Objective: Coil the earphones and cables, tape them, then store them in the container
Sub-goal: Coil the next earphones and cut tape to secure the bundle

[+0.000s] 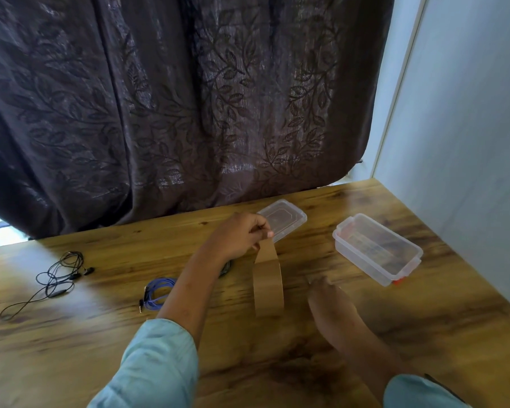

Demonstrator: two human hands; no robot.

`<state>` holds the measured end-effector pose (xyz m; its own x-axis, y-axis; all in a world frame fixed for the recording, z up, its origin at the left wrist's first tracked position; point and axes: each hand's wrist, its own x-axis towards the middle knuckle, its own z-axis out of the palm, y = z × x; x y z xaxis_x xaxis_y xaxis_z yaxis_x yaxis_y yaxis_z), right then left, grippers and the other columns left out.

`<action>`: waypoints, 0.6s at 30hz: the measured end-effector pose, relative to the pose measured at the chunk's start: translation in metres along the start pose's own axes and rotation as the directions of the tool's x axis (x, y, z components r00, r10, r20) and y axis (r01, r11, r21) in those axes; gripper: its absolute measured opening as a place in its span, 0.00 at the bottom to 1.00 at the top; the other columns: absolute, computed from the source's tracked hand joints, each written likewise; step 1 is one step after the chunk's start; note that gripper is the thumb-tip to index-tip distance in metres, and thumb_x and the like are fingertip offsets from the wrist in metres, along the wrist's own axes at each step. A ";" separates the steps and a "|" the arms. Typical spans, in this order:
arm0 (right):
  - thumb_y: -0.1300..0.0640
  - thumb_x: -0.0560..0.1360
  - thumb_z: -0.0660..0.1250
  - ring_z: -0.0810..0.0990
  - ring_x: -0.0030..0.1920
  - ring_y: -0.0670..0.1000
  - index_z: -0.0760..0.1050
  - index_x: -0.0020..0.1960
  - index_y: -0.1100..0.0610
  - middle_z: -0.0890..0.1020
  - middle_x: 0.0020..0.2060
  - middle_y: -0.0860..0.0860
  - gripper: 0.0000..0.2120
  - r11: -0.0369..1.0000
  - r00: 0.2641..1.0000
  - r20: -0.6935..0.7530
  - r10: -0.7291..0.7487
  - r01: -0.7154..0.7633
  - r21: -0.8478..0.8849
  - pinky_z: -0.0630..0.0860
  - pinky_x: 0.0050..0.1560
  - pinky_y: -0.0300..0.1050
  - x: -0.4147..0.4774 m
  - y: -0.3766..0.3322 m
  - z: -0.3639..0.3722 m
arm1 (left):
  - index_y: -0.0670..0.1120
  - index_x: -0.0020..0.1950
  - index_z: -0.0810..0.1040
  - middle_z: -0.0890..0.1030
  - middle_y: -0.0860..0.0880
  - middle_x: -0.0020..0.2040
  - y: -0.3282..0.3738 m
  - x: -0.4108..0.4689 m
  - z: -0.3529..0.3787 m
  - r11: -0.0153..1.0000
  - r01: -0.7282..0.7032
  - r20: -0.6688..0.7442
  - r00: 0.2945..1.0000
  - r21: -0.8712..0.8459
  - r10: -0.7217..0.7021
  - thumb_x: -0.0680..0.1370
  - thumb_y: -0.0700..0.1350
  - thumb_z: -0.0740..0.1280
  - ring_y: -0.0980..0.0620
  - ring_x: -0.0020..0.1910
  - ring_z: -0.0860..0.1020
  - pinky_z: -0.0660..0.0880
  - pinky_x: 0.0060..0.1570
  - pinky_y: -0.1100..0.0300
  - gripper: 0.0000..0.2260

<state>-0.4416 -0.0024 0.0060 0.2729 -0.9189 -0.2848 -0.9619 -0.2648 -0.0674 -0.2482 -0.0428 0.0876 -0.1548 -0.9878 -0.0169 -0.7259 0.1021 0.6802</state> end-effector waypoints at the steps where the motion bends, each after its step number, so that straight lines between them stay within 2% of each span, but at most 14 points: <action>1: 0.63 0.79 0.60 0.77 0.59 0.52 0.66 0.69 0.61 0.72 0.64 0.57 0.18 1.000 0.999 -0.016 -0.029 0.029 0.005 0.74 0.57 0.41 0.002 0.003 0.000 | 0.45 0.46 0.80 0.83 0.48 0.43 0.000 0.000 0.000 1.000 -0.002 0.001 1.000 0.005 0.002 0.78 0.47 0.66 0.52 0.40 0.83 0.78 0.51 0.45 0.07; 5: 0.61 0.78 0.61 0.76 0.58 0.52 0.69 0.66 0.60 0.74 0.62 0.56 0.16 0.983 0.994 0.014 -0.112 0.109 0.145 0.72 0.55 0.39 0.016 0.020 -0.006 | 0.44 0.46 0.80 0.84 0.47 0.43 -0.002 0.001 0.000 1.000 0.004 0.012 1.000 -0.018 -0.004 0.78 0.47 0.66 0.52 0.41 0.83 0.78 0.52 0.45 0.07; 7: 0.60 0.76 0.66 0.77 0.57 0.52 0.69 0.64 0.58 0.75 0.58 0.54 0.17 0.946 0.992 0.072 -0.105 0.077 0.315 0.76 0.54 0.41 0.025 0.030 -0.010 | 0.44 0.47 0.80 0.84 0.47 0.44 -0.003 0.002 0.000 0.999 0.008 0.005 1.000 -0.046 -0.008 0.77 0.47 0.66 0.51 0.41 0.83 0.78 0.51 0.45 0.07; 8: 0.61 0.74 0.67 0.77 0.56 0.52 0.70 0.63 0.57 0.75 0.57 0.52 0.18 0.893 0.990 0.109 -0.095 0.036 0.449 0.78 0.52 0.43 0.029 0.036 -0.011 | 0.44 0.47 0.80 0.84 0.47 0.44 -0.004 0.002 0.001 0.998 0.013 0.001 1.000 -0.053 -0.013 0.77 0.47 0.66 0.51 0.41 0.83 0.79 0.51 0.45 0.07; 10: 0.64 0.73 0.69 0.78 0.55 0.52 0.69 0.62 0.55 0.74 0.56 0.51 0.19 0.710 0.982 0.166 -0.095 -0.050 0.703 0.81 0.43 0.39 0.032 0.043 -0.012 | 0.44 0.47 0.81 0.84 0.47 0.45 -0.004 0.003 0.000 0.998 0.017 0.001 1.000 -0.059 -0.017 0.78 0.46 0.66 0.52 0.41 0.83 0.79 0.51 0.46 0.07; 11: 0.65 0.73 0.69 0.79 0.54 0.52 0.69 0.62 0.55 0.75 0.56 0.51 0.20 0.621 0.980 0.169 -0.107 -0.066 0.781 0.80 0.40 0.38 0.032 0.045 -0.013 | 0.43 0.48 0.81 0.84 0.47 0.45 -0.003 0.003 0.000 0.998 0.018 0.001 1.000 -0.058 -0.018 0.78 0.46 0.66 0.52 0.41 0.83 0.79 0.51 0.47 0.07; 13: 0.65 0.73 0.69 0.81 0.52 0.52 0.69 0.62 0.55 0.79 0.54 0.53 0.20 0.476 0.985 0.119 -0.126 -0.045 0.878 0.80 0.42 0.39 0.032 0.046 -0.015 | 0.43 0.48 0.81 0.84 0.47 0.45 -0.002 0.004 0.000 0.999 0.016 -0.001 1.000 -0.050 -0.016 0.77 0.46 0.66 0.53 0.41 0.83 0.80 0.49 0.51 0.08; 14: 0.65 0.73 0.69 0.82 0.50 0.51 0.69 0.62 0.55 0.81 0.51 0.53 0.20 0.436 0.987 0.080 -0.141 -0.011 0.900 0.80 0.43 0.40 0.031 0.046 -0.018 | 0.43 0.48 0.81 0.83 0.48 0.44 -0.001 0.004 -0.001 0.999 0.010 -0.005 1.000 -0.040 -0.010 0.77 0.46 0.66 0.54 0.40 0.82 0.79 0.47 0.55 0.08; 16: 0.63 0.73 0.69 0.83 0.48 0.49 0.70 0.61 0.54 0.83 0.47 0.50 0.18 0.452 0.974 0.018 -0.226 0.088 0.888 0.81 0.48 0.44 0.032 0.046 -0.029 | 0.44 0.47 0.81 0.82 0.50 0.42 0.001 0.004 -0.002 1.000 -0.001 -0.012 1.000 0.001 0.001 0.77 0.47 0.66 0.56 0.38 0.79 0.75 0.41 0.60 0.07; 18: 0.55 0.69 0.74 0.83 0.49 0.49 0.71 0.57 0.50 0.83 0.47 0.49 0.20 0.546 0.938 0.011 -0.345 0.191 0.816 0.80 0.53 0.48 0.033 0.048 -0.041 | 0.46 0.46 0.81 0.82 0.48 0.42 0.000 0.005 -0.002 0.999 -0.011 -0.018 1.000 0.052 0.012 0.77 0.47 0.67 0.54 0.40 0.78 0.72 0.42 0.57 0.07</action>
<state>-0.4780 -0.0570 0.0322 0.5881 -0.7676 -0.2548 -0.4841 -0.0817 -0.8712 -0.2474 -0.0480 0.0890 -0.1518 -0.9884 0.0041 -0.7582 0.1191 0.6411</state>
